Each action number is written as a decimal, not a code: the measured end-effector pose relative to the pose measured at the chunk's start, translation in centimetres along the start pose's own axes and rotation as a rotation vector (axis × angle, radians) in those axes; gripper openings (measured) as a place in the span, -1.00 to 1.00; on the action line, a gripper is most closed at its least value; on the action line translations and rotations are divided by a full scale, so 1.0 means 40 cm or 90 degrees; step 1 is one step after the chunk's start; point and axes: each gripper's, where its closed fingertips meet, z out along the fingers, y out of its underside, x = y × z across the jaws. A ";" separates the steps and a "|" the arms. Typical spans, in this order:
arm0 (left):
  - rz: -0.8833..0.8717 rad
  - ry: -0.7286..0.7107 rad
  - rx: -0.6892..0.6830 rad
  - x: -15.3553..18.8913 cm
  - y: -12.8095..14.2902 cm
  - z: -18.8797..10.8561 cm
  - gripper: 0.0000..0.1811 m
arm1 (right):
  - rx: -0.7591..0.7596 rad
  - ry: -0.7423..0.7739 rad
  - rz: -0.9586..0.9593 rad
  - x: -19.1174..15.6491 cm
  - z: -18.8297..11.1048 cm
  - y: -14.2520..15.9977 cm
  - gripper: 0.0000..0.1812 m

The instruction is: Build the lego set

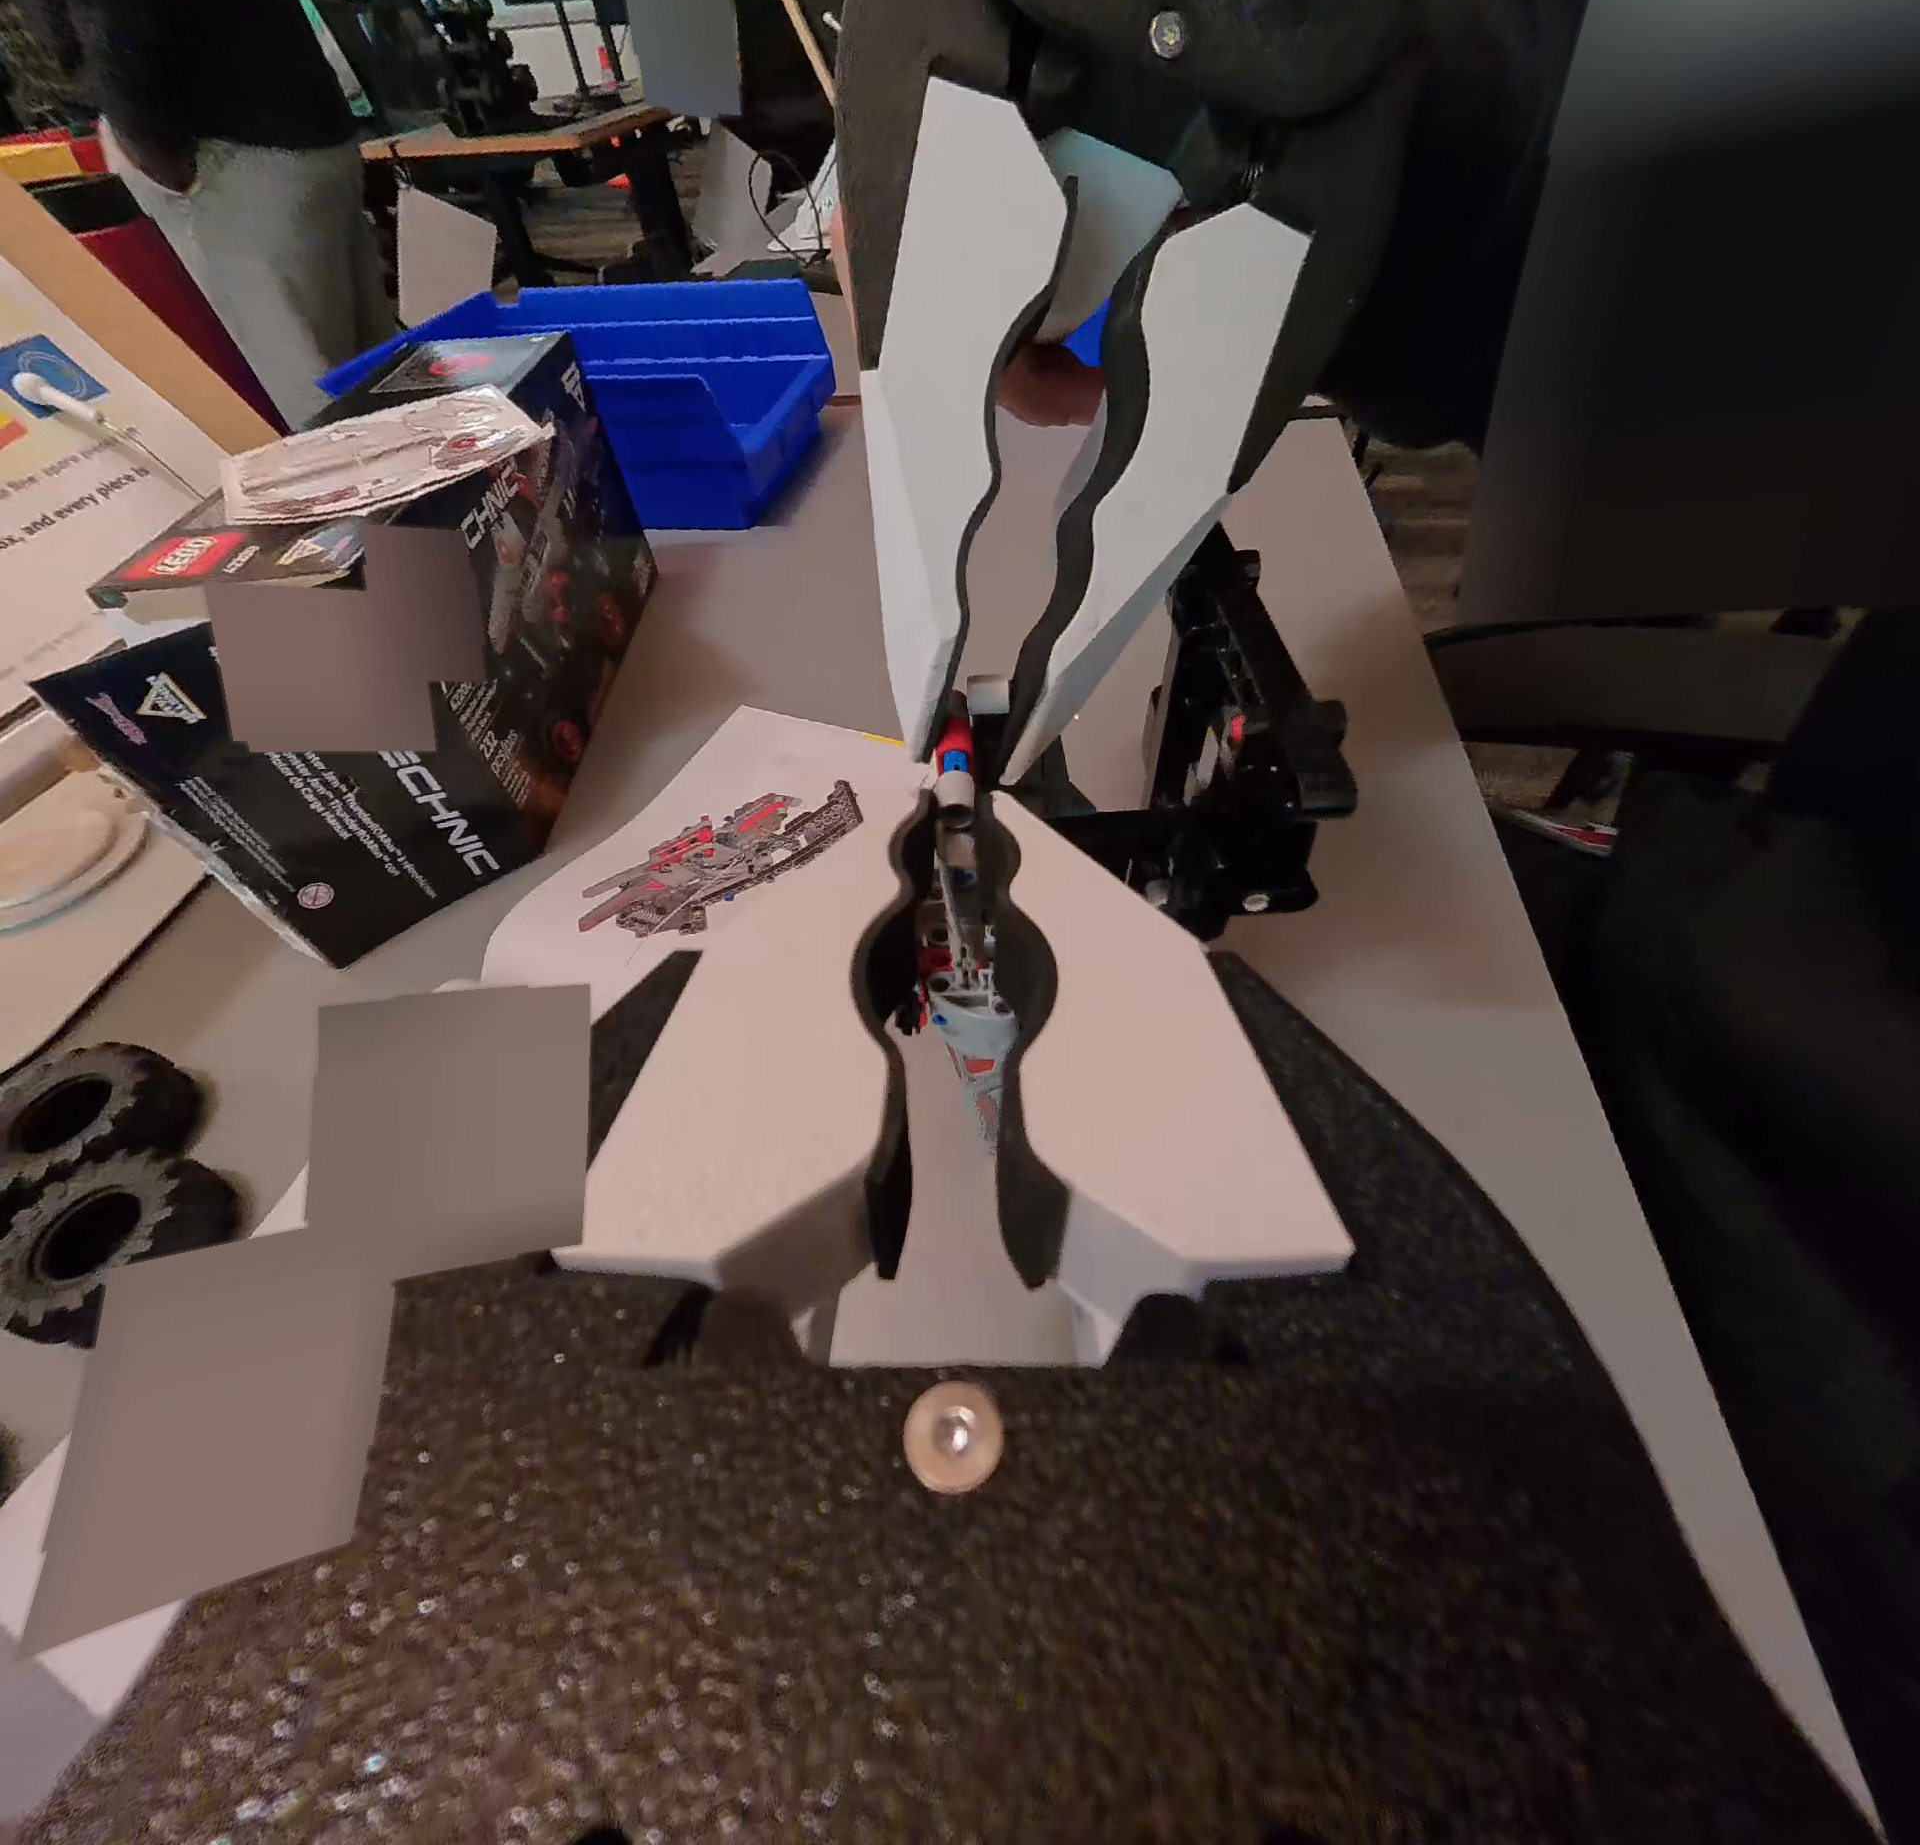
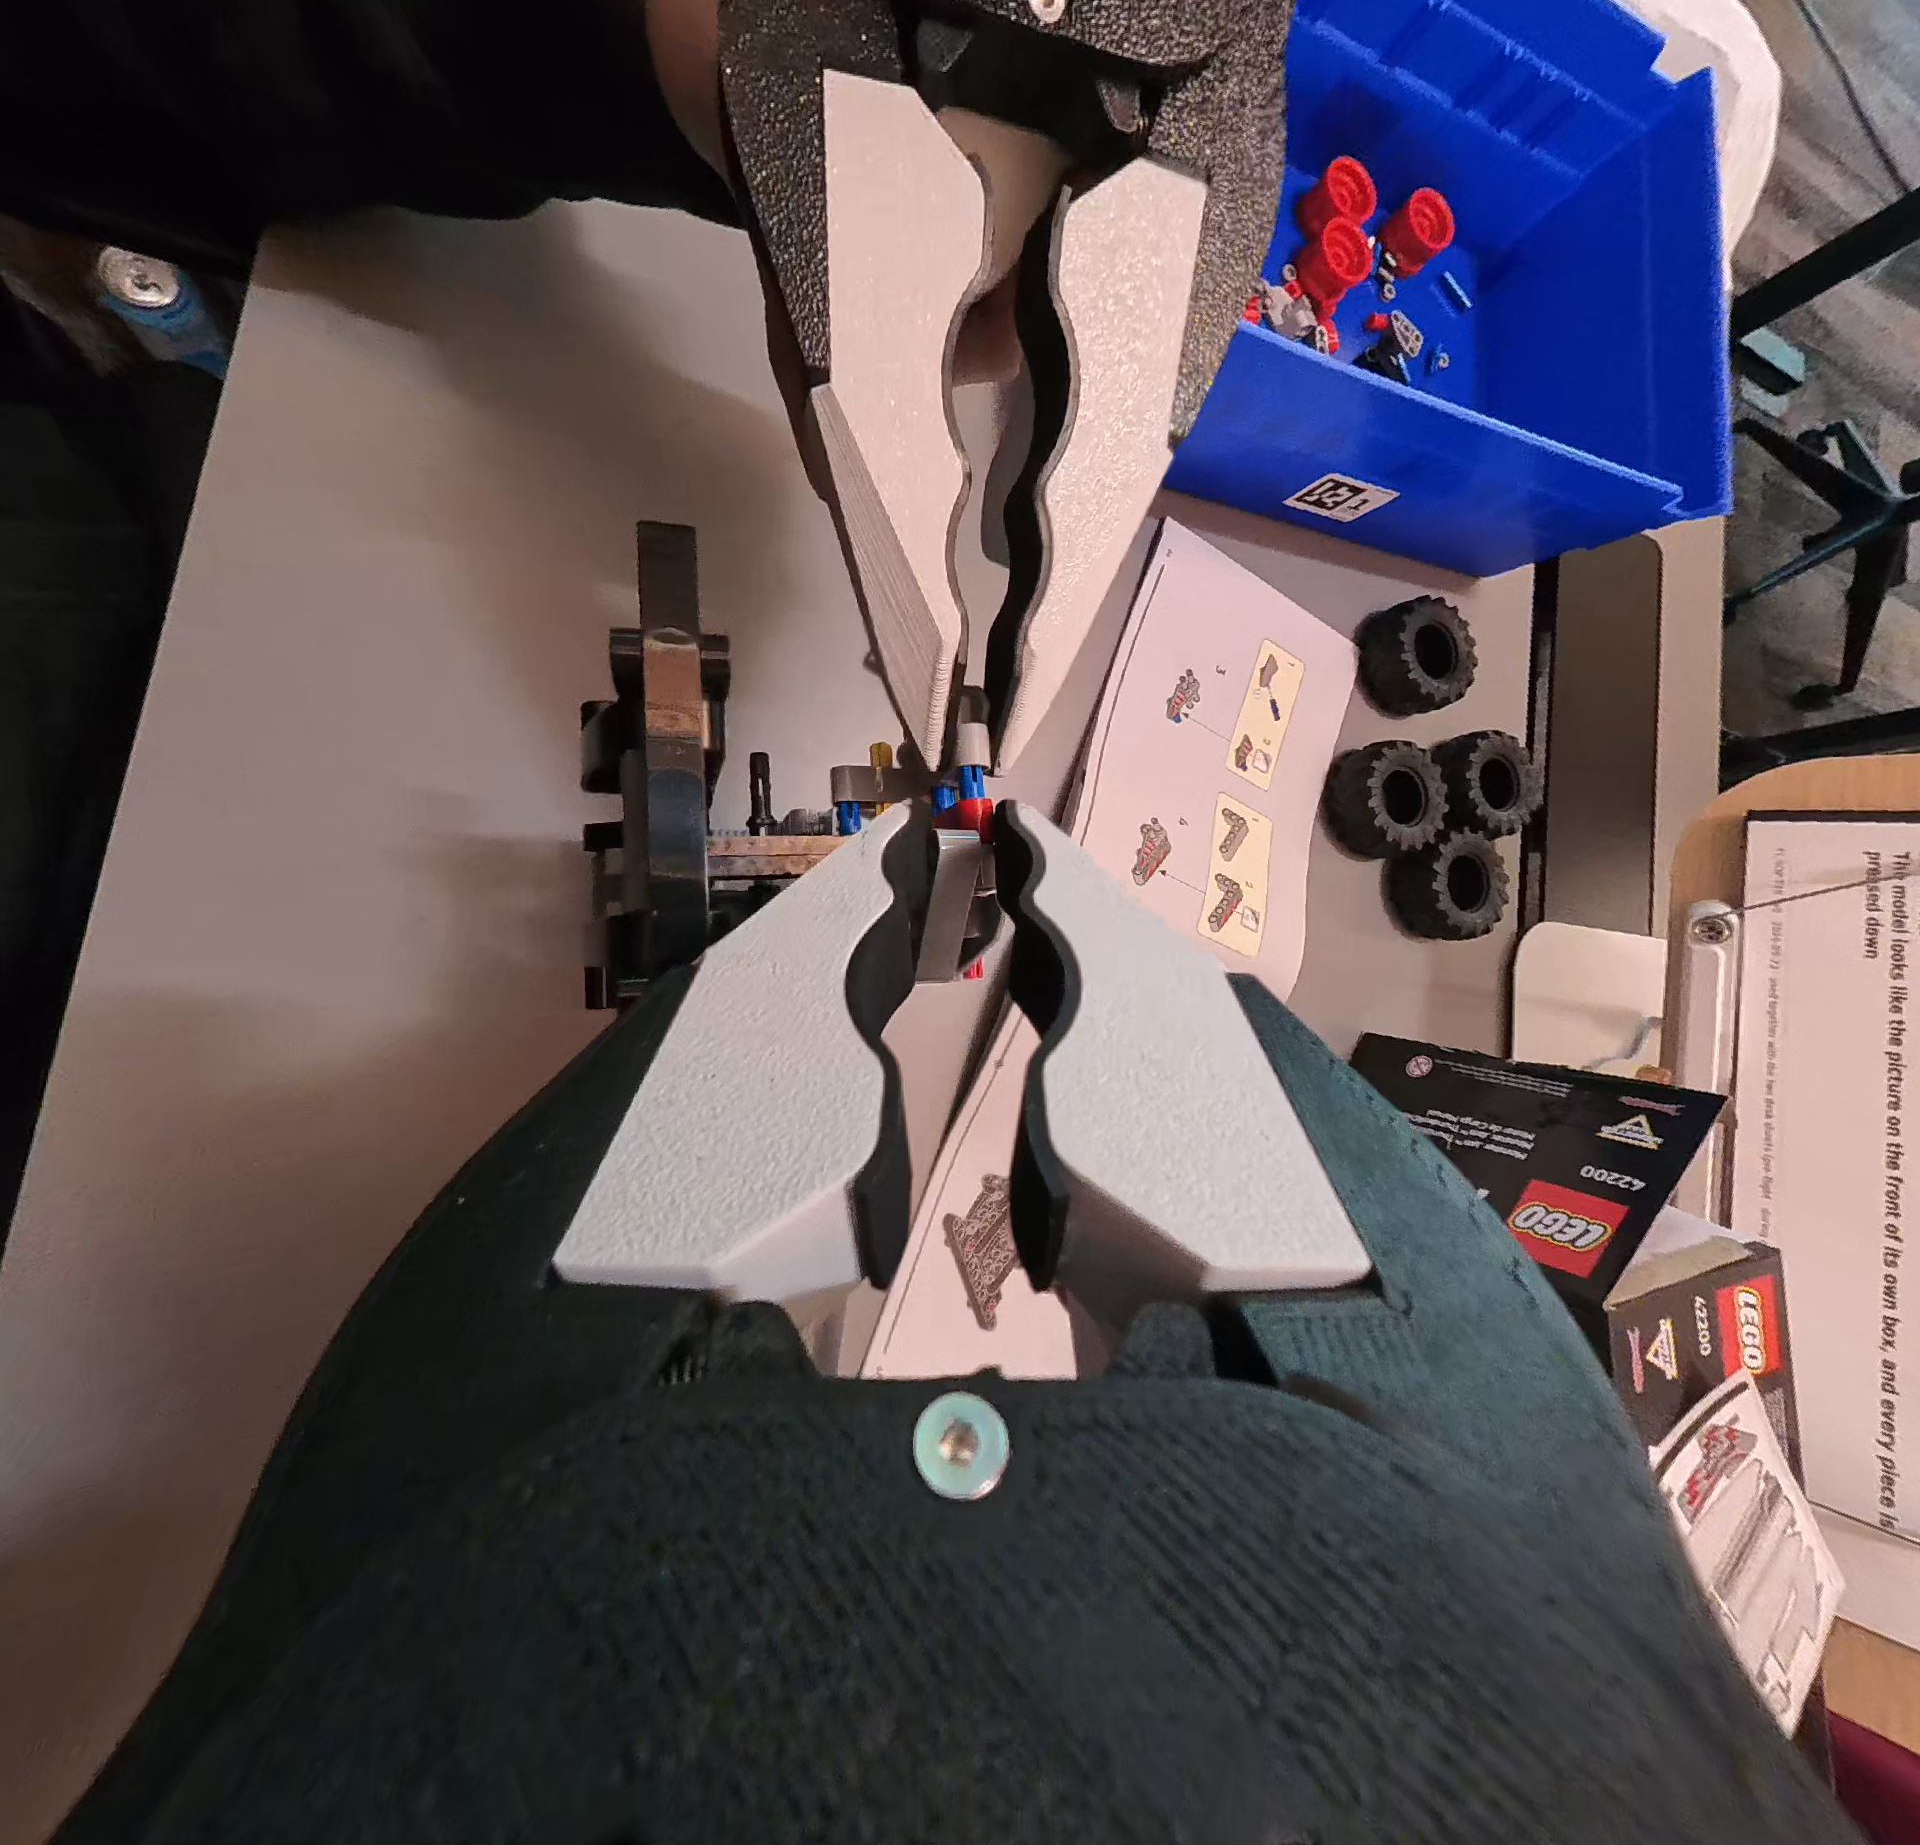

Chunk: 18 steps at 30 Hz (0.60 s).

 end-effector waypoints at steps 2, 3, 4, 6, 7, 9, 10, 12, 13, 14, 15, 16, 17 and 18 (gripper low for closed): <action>0.024 -0.002 0.000 0.003 -0.001 0.000 -0.95 | -0.003 0.005 -0.007 -0.003 -0.002 0.000 -0.88; 0.033 -0.005 0.005 0.004 -0.002 0.001 -0.95 | -0.010 0.009 -0.013 -0.003 -0.003 0.002 -0.87; 0.033 -0.009 0.009 0.003 -0.003 0.002 -0.95 | -0.015 0.016 -0.020 -0.002 -0.004 0.003 -0.88; 0.018 -0.007 0.012 0.004 -0.003 0.002 -0.96 | -0.012 0.018 -0.019 -0.003 -0.005 0.002 -0.88; 0.007 -0.007 0.010 0.003 -0.003 0.001 -0.96 | -0.008 0.020 -0.014 -0.002 -0.004 0.002 -0.88; -0.005 -0.007 0.005 0.004 -0.001 0.001 -0.96 | -0.005 0.021 -0.011 -0.003 -0.004 0.001 -0.88; -0.006 -0.010 0.004 0.003 -0.001 0.001 -0.95 | -0.007 0.022 -0.011 -0.003 -0.004 0.001 -0.88; -0.011 -0.017 -0.003 0.001 0.000 0.000 -0.92 | -0.010 0.023 -0.012 -0.003 -0.004 0.001 -0.88; -0.013 -0.025 -0.007 -0.003 0.001 -0.003 -0.89 | -0.012 0.024 -0.013 -0.003 -0.004 0.001 -0.88; -0.015 -0.037 -0.011 -0.011 0.003 -0.006 -0.87 | -0.014 0.024 -0.014 -0.003 -0.003 0.001 -0.88; -0.015 -0.042 -0.012 -0.015 0.004 -0.010 -0.85 | -0.014 0.024 -0.014 -0.002 -0.003 0.001 -0.88; -0.017 -0.035 -0.009 -0.012 0.003 -0.013 -0.89 | -0.012 0.023 -0.012 -0.002 -0.003 0.000 -0.88; -0.019 -0.026 0.000 -0.007 -0.002 -0.016 -0.95 | -0.011 0.023 -0.009 -0.002 -0.003 0.000 -0.88; -0.021 -0.022 0.007 -0.005 -0.006 -0.019 -0.95 | -0.010 0.024 -0.008 -0.002 -0.003 0.000 -0.88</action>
